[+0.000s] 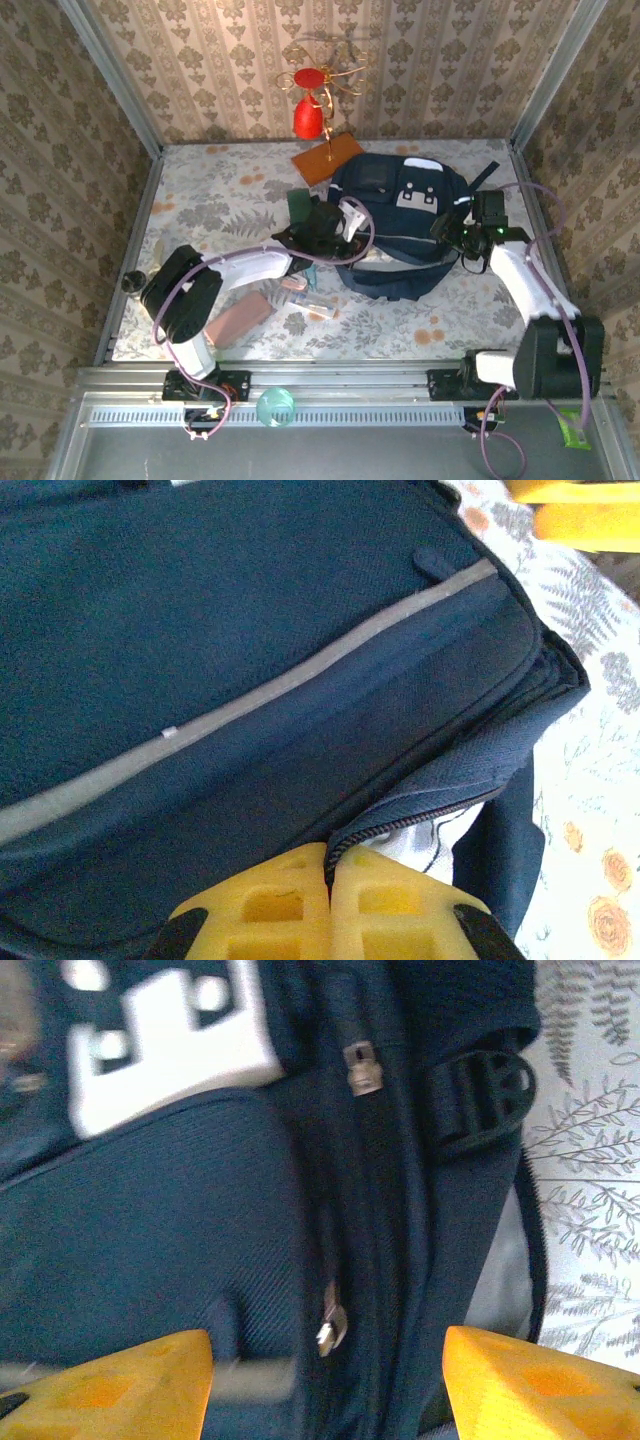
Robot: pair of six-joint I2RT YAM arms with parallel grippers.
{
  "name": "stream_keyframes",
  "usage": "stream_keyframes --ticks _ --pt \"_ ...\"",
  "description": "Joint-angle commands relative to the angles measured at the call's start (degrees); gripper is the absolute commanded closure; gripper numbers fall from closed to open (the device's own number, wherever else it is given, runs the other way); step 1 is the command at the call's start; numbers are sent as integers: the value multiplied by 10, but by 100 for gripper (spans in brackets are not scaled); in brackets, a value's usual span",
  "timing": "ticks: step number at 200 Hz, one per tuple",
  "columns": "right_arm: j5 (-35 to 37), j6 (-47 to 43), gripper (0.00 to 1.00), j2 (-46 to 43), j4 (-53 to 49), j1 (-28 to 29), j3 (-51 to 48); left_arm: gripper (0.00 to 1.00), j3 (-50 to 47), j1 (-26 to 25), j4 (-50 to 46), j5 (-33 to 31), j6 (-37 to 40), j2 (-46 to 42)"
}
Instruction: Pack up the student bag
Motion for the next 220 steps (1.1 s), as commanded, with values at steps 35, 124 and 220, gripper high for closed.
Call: stream_keyframes --ticks 35,124,220 --pt "54 -39 41 145 26 -24 84 100 -7 -74 67 -29 -45 2" --pt "-19 -95 49 306 -16 -42 243 79 153 -141 95 6 -49 131" --pt "159 -149 40 165 -100 106 263 36 -33 69 -29 -45 -177 -50"
